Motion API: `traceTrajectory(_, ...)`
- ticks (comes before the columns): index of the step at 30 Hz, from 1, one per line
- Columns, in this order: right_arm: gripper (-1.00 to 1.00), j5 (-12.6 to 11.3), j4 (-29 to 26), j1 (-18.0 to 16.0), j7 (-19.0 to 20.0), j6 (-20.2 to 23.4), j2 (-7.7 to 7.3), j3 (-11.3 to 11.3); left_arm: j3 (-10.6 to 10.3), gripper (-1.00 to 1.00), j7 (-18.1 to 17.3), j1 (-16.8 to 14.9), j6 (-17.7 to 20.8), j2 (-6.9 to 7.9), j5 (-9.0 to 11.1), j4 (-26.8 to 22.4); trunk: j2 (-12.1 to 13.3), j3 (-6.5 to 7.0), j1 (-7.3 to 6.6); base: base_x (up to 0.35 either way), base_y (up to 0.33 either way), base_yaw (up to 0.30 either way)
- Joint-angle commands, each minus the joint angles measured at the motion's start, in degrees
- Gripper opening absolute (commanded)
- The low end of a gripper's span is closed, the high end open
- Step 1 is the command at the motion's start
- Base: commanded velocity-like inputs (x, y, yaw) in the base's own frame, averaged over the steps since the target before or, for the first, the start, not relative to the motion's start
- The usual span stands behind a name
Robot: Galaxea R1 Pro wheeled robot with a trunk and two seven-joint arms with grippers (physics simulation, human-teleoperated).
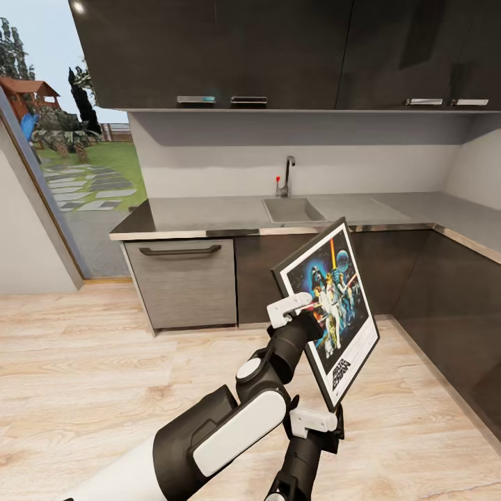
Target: Pick up the poster from the kitchen countertop and hang it on one of the wall nails in the kitchen.
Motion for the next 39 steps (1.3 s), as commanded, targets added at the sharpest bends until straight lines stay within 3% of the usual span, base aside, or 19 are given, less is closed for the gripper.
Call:
traceTrajectory(1,1.0,0.2,0.0,0.0,-0.2,0.6,0.0,0.1,0.0,-1.0,0.3,-0.1,0.1,0.0,0.1,-0.1,0.0,-0.06,0.0,0.0,0.0,0.0)
traceTrajectory(8,1.0,0.3,-0.1,0.0,-0.2,0.7,0.01,0.1,0.0,-1.0,0.3,-0.1,0.1,0.0,0.0,0.0,0.0,-0.06,0.0,0.0,0.0,0.0)
traceTrajectory(17,1.0,1.8,-0.4,0.0,-1.7,-1.7,-0.2,0.4,0.2,-1.0,0.8,-0.1,3.0,0.12,3.0,-1.2,0.0,-0.06,0.0,0.0,0.0,0.0)
traceTrajectory(39,1.0,1.9,2.3,-0.1,-1.9,-2.3,-0.22,0.3,0.2,-1.0,2.9,-0.1,3.9,0.21,3.2,-2.3,0.0,-0.06,0.0,0.0,0.0,0.0)
